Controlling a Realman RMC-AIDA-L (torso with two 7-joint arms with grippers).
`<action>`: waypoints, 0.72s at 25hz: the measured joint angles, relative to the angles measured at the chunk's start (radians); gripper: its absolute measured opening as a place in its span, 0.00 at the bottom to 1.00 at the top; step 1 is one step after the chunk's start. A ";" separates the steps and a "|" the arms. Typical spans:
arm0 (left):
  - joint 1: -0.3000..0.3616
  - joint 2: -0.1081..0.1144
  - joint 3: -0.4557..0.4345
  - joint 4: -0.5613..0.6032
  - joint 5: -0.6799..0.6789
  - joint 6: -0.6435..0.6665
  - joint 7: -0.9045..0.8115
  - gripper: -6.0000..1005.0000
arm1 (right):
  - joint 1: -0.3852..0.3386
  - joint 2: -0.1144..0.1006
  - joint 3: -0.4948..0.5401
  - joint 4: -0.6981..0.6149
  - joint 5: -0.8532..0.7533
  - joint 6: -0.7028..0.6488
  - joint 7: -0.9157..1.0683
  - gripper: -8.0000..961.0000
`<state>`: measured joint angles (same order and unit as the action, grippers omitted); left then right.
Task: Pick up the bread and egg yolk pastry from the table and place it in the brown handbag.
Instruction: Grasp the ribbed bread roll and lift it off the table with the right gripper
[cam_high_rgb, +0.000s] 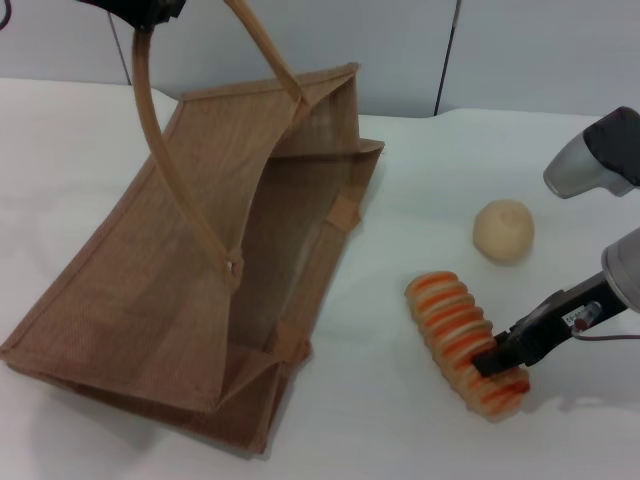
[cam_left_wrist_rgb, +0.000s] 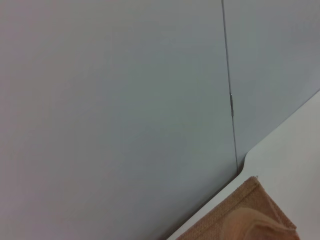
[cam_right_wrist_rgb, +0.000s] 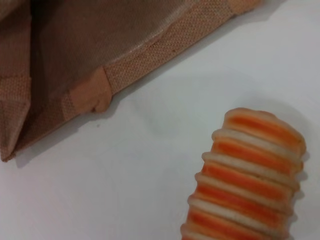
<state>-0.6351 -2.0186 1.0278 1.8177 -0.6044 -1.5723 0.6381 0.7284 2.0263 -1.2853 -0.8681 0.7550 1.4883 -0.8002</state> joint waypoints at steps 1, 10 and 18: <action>0.000 0.000 0.000 0.000 0.000 0.000 0.000 0.12 | 0.001 0.000 0.000 0.000 -0.001 0.000 0.000 0.45; 0.000 0.001 0.000 0.000 0.000 0.000 0.000 0.12 | 0.003 -0.003 0.000 0.000 -0.005 -0.006 0.001 0.38; 0.000 0.002 0.000 -0.002 0.000 0.000 0.000 0.12 | 0.011 0.000 0.012 0.007 -0.039 -0.009 0.002 0.30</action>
<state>-0.6351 -2.0170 1.0278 1.8156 -0.6045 -1.5723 0.6381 0.7395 2.0259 -1.2737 -0.8607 0.7158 1.4796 -0.7985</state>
